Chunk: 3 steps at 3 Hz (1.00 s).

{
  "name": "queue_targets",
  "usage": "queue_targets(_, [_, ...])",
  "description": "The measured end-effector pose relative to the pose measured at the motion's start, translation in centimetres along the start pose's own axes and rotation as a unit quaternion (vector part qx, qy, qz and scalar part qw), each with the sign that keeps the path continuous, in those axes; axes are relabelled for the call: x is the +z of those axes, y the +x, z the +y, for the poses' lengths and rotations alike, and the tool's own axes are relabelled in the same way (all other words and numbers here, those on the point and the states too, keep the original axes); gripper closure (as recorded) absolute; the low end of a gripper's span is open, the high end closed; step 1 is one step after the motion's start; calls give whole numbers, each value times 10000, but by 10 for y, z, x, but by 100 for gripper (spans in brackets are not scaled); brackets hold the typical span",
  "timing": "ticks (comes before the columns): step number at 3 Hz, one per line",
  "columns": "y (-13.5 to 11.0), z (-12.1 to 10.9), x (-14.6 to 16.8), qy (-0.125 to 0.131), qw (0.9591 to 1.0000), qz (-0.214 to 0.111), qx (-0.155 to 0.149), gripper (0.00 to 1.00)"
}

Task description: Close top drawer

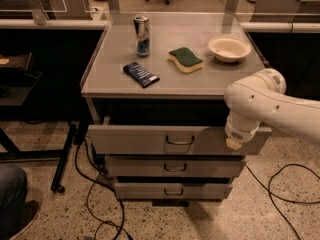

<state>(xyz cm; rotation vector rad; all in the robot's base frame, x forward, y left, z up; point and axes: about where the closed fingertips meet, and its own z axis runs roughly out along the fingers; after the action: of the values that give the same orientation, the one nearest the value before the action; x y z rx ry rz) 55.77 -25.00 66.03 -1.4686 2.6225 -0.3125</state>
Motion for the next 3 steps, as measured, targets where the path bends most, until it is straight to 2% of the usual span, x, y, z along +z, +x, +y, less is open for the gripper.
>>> queue_targets(1, [0,0,0,3,10000,0,-2,84])
queue_targets(3, [0,0,0,3,10000,0,-2,37])
